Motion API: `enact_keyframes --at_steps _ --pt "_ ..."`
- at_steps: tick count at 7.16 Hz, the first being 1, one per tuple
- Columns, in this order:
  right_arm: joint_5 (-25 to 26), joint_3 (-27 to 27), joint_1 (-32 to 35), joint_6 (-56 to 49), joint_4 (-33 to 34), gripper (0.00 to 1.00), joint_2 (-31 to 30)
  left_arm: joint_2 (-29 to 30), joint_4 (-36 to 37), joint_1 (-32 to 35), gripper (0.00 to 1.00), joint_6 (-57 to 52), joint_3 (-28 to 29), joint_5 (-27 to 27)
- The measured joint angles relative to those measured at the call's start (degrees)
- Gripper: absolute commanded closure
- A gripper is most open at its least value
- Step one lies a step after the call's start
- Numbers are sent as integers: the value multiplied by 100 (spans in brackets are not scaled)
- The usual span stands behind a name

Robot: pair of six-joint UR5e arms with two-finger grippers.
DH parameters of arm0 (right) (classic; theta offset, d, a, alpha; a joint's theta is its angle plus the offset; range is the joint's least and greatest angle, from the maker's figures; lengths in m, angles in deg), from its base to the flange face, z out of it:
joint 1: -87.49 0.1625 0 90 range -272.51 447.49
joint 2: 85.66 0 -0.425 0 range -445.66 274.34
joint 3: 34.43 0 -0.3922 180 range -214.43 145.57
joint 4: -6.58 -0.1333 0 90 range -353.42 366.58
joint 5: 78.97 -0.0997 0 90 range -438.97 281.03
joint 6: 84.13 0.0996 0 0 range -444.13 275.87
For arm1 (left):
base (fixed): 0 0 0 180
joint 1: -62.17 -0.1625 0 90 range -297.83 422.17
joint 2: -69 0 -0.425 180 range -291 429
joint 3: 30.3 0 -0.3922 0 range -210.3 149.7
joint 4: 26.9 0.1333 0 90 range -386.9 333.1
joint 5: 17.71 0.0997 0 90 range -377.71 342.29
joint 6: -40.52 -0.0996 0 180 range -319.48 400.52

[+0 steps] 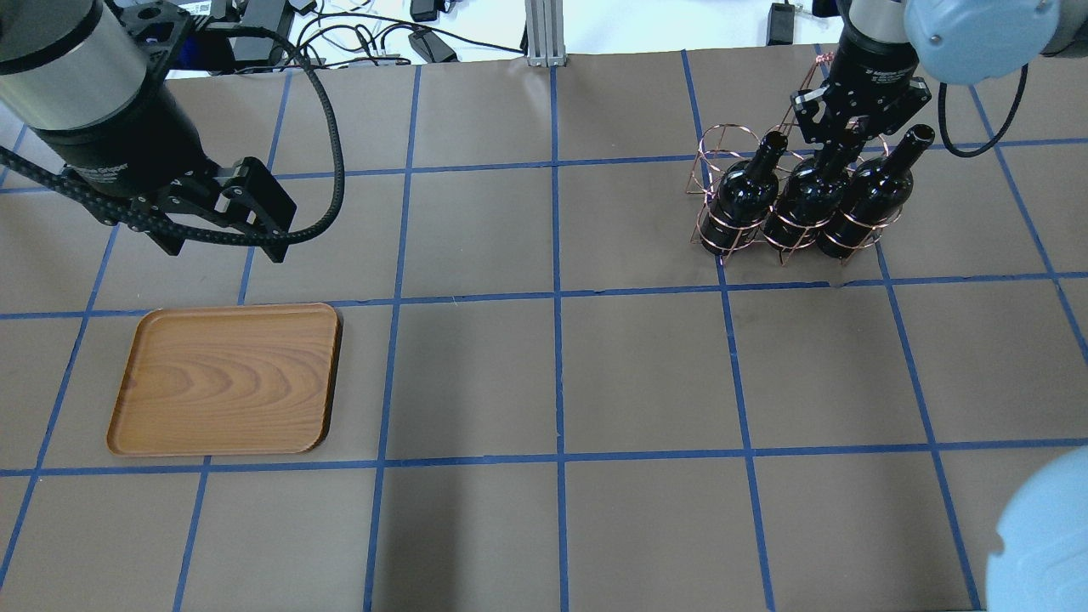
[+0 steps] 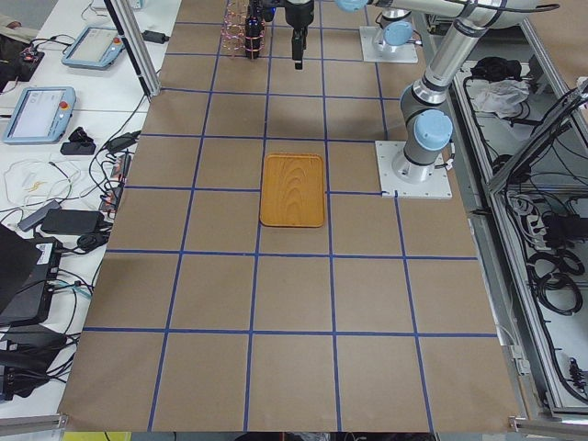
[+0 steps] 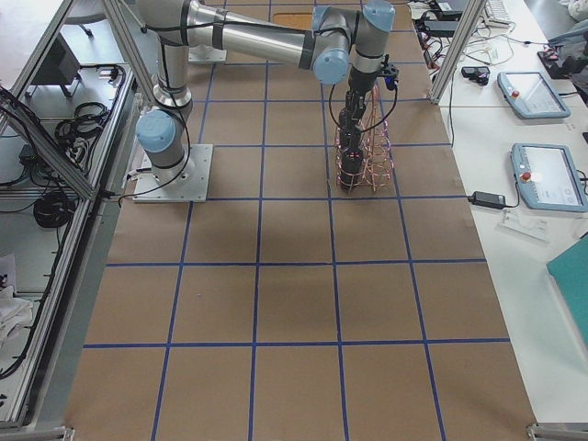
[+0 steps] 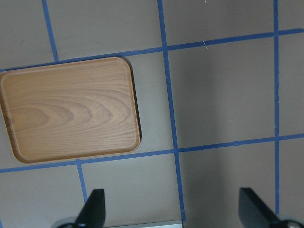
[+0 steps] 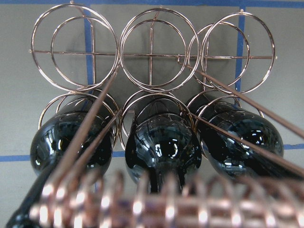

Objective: Take wine from basket and place on tray
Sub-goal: 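Grasp the nearest dark wine bottle neck with the right gripper and pull it out, then carry the bottle toward the tray and stand it beside the tray with the right gripper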

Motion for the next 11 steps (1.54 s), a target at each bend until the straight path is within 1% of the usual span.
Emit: enact_keyframes --at_steps 1,2,3,4,5,6,7,8,9,10,11 --pt "-62 -356 0 -11 -235 77 -89 2 2 0 0 -1 0 -12" --pt "-125 -812 -1 -15 -711 77 -186 7 3 0 0 -2 0 -14" --pt "-149 -1125 10 2 -1199 78 -339 7 3 0 0 0 0 -30" --pt "-144 -1203 35 53 -1668 81 -501 5 8 -1 0 4 0 -74" --pt "-144 -1024 55 166 -2107 82 -612 3 9 -25 0 4 0 -107" --pt "-165 -610 116 415 -2258 82 -748 13 18 -81 0 -23 0 -99" --pt "-170 -155 333 894 -2130 82 -923 29 26 -150 0 -66 0 -71" --pt "-174 170 782 1579 -1818 82 -1015 32 6 -204 0 -87 0 -53" --pt "-182 311 1384 2415 -1439 82 -974 31 -4 -228 0 -94 0 -37" --pt "-188 316 1972 3263 -1133 82 -835 31 6 -248 0 -98 0 -28" --pt "-193 202 2543 4001 -900 82 -596 29 30 -299 0 -98 0 -24"
